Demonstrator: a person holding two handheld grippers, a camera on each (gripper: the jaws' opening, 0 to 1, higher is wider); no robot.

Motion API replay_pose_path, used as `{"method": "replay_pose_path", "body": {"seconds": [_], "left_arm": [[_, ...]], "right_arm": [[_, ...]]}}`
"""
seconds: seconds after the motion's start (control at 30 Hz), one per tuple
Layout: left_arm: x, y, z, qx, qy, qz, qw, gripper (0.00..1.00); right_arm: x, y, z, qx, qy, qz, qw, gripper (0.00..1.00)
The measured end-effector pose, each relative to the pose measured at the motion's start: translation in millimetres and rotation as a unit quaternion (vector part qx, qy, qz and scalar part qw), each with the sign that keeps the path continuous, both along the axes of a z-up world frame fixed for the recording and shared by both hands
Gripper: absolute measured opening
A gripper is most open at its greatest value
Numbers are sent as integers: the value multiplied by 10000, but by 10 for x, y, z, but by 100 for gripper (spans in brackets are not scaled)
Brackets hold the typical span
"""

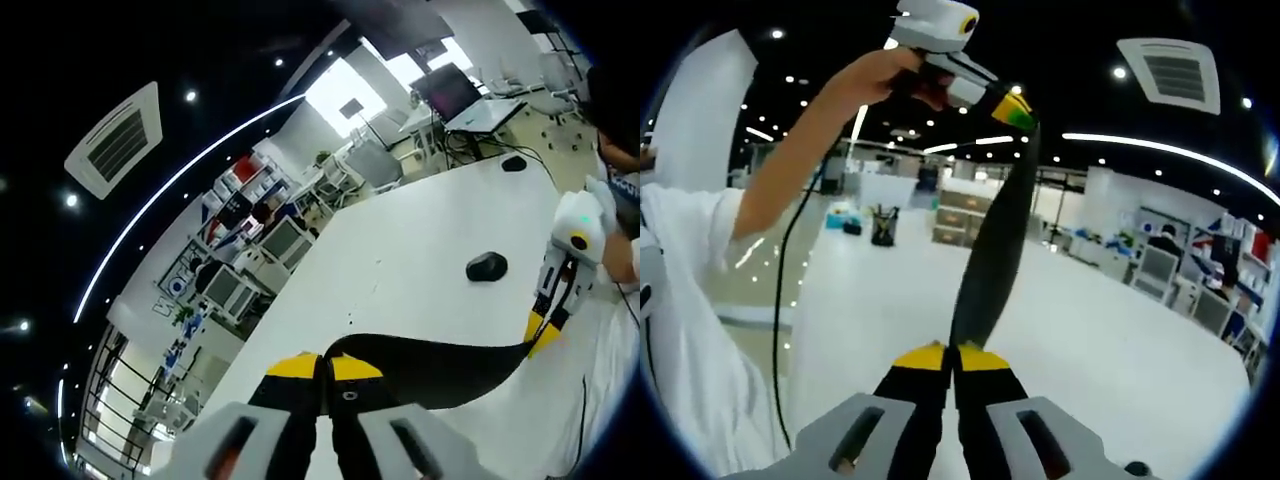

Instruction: Arrange the mouse and mouse pad neatly on the desk surface

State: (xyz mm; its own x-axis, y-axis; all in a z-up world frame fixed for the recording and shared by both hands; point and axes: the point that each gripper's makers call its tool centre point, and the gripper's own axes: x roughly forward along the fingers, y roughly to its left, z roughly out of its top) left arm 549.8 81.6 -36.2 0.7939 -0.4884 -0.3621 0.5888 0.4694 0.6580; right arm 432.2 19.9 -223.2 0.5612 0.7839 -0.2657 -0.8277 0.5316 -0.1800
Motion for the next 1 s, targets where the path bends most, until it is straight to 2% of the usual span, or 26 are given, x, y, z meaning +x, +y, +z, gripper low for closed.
{"method": "replay_pose_path", "body": {"seconds": [0.3,0.5,0.73,1.0], "left_arm": [[8,67,-20,-80,91,-58,9999,3],[16,146,-52,-96,184,-98,9997,3],[-27,222,-89,-148,252,-133,9995,3],[-86,276,-142,-364,542,-369,9972,3]], "right_arm": [[32,-69,-2,-80,-32,-49,10000,2],[106,-242,55,-87,-38,-204,9997,2],[192,-479,216,-426,-187,-405,9981,2],[308,-800,464,-658,-315,-751,9945,2]]}}
